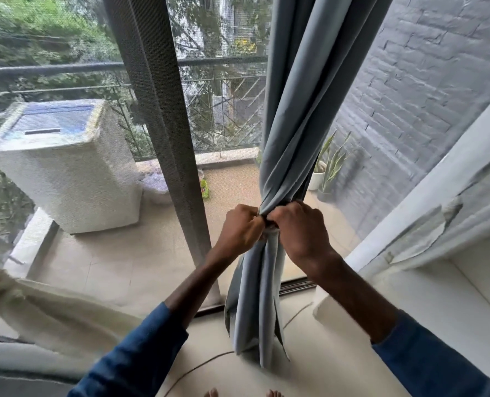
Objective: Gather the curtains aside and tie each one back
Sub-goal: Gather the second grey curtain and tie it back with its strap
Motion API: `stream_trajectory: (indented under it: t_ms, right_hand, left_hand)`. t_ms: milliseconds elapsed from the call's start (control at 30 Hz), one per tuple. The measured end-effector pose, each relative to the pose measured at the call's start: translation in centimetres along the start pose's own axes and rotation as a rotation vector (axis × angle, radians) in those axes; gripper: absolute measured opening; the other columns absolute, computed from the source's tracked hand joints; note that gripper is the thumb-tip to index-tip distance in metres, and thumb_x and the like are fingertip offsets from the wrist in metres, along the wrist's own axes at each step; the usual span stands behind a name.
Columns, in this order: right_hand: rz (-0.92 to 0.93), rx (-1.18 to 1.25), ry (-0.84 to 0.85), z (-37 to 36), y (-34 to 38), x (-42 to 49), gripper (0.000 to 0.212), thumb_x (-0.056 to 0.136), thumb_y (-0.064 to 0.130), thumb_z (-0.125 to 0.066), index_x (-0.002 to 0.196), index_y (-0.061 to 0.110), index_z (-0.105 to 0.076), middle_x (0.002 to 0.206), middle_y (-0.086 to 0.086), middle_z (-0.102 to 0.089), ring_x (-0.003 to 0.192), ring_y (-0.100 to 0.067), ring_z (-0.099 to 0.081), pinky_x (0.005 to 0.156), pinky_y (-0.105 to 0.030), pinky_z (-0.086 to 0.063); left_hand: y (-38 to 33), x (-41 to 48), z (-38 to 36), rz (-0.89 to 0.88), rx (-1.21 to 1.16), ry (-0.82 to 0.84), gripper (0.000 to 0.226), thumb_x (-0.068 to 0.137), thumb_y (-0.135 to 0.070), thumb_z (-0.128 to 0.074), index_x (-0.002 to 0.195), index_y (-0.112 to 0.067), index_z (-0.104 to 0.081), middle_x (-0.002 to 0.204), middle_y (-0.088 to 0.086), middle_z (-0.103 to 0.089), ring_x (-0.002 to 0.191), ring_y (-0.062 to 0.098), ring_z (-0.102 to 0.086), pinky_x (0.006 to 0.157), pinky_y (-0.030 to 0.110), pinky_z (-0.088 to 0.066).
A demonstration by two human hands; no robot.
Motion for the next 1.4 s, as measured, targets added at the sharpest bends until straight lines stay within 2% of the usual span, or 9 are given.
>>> stream_trajectory:
  t_ms: [167,267,467,600,733,933,1100,1267,1400]
  right_hand:
    - [0.128,0.127,0.093,0.2,-0.5,0.6,0.023,0.088,0.014,-0.069,0.107,0.026,-0.076,0.102,-0.001,-0.077,0.099,-0.026,-0.071,0.080,-0.033,-0.053]
    - [0.047,0.337,-0.044,1.3,-2.5,0.0,0.015,0.083,0.018,-0.079,0.097,0.017,-0.077,0.091,-0.004,-0.079,0.085,-0.027,-0.074,0.072,-0.032,-0.053]
    - [0.064,0.197,-0.131,0.6,-0.7,-0.6,0.011,0.076,0.011,-0.080,0.075,0.014,-0.069,0.066,-0.007,-0.070,0.063,-0.033,-0.068,0.055,-0.032,-0.049]
    - [0.070,0.152,-0.105,0.3,-0.4,0.2,0.014,0.076,0.014,-0.080,0.073,0.019,-0.066,0.066,-0.003,-0.069,0.066,-0.031,-0.067,0.057,-0.026,-0.036]
    - [0.203,-0.015,-0.021,-0.6,2.0,0.7,0.010,0.084,0.014,-0.074,0.081,0.022,-0.069,0.075,-0.003,-0.071,0.072,-0.029,-0.071,0.058,-0.033,-0.051]
    - [0.213,0.278,0.146,-1.5,0.3,1.1,0.004,0.084,0.022,-0.077,0.087,0.025,-0.075,0.088,0.004,-0.075,0.087,-0.024,-0.072,0.071,-0.034,-0.056]
    - [0.242,0.351,-0.045,-1.4,-0.7,-0.8,0.029,0.084,0.010,-0.077,0.108,0.026,-0.078,0.111,0.007,-0.075,0.101,-0.022,-0.065,0.076,-0.033,-0.058]
    - [0.229,0.327,-0.282,0.0,-1.0,-1.8,0.027,0.080,0.005,-0.079,0.104,0.018,-0.078,0.084,0.003,-0.072,0.084,-0.022,-0.062,0.065,-0.033,-0.055]
    - [0.373,0.083,-0.162,-0.5,2.4,-1.7,0.026,0.072,0.002,-0.079,0.094,0.016,-0.075,0.080,0.000,-0.067,0.076,-0.025,-0.063,0.056,-0.031,-0.049]
  left_hand:
    - [-0.1,-0.3,1.1,-0.036,0.092,-0.084,0.033,0.078,-0.027,-0.052,0.069,0.001,-0.066,0.068,0.019,-0.070,0.072,0.036,-0.070,0.068,0.048,-0.057]
    - [0.3,-0.7,2.8,-0.047,0.030,-0.167,0.026,0.081,-0.032,-0.062,0.079,-0.013,-0.079,0.073,0.002,-0.077,0.072,0.019,-0.074,0.070,0.038,-0.060]
    - [-0.6,-1.9,3.8,-0.075,0.209,-0.279,0.020,0.088,-0.028,-0.064,0.094,-0.021,-0.082,0.070,-0.001,-0.076,0.063,0.015,-0.071,0.065,0.032,-0.056]
    - [-0.7,-1.8,3.2,-0.067,0.278,-0.217,0.030,0.089,-0.019,-0.059,0.064,-0.012,-0.074,0.053,0.013,-0.065,0.048,0.030,-0.063,0.052,0.044,-0.052]
    - [-1.1,-1.8,3.3,-0.082,0.291,-0.238,0.039,0.086,-0.015,-0.062,0.050,-0.001,-0.059,0.052,0.022,-0.058,0.045,0.017,-0.034,0.049,0.045,-0.043]
    - [-0.2,-2.1,4.1,-0.081,0.213,-0.224,0.041,0.086,-0.015,-0.063,0.049,-0.001,-0.053,0.050,0.022,-0.053,0.044,0.030,-0.054,0.051,0.046,-0.050]
    - [-0.4,-2.4,4.5,-0.079,0.177,-0.256,0.036,0.085,-0.019,-0.062,0.054,-0.003,-0.064,0.049,0.017,-0.057,0.043,0.025,-0.055,0.052,0.041,-0.049]
    - [-0.5,-3.0,4.2,-0.087,0.192,-0.223,0.033,0.089,-0.022,-0.060,0.059,-0.011,-0.071,0.054,0.012,-0.065,0.054,0.030,-0.067,0.055,0.042,-0.056]
    - [-0.5,-2.7,4.2,-0.085,0.235,-0.193,0.033,0.086,-0.022,-0.061,0.061,-0.002,-0.069,0.058,0.019,-0.063,0.050,0.024,-0.056,0.057,0.040,-0.050]
Point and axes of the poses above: each hand's wrist, its own x-axis towards the middle knuckle, its own z-axis out of the back of the hand, y = z × x, the point moved 10 cm from there along x, towards the middle knuckle
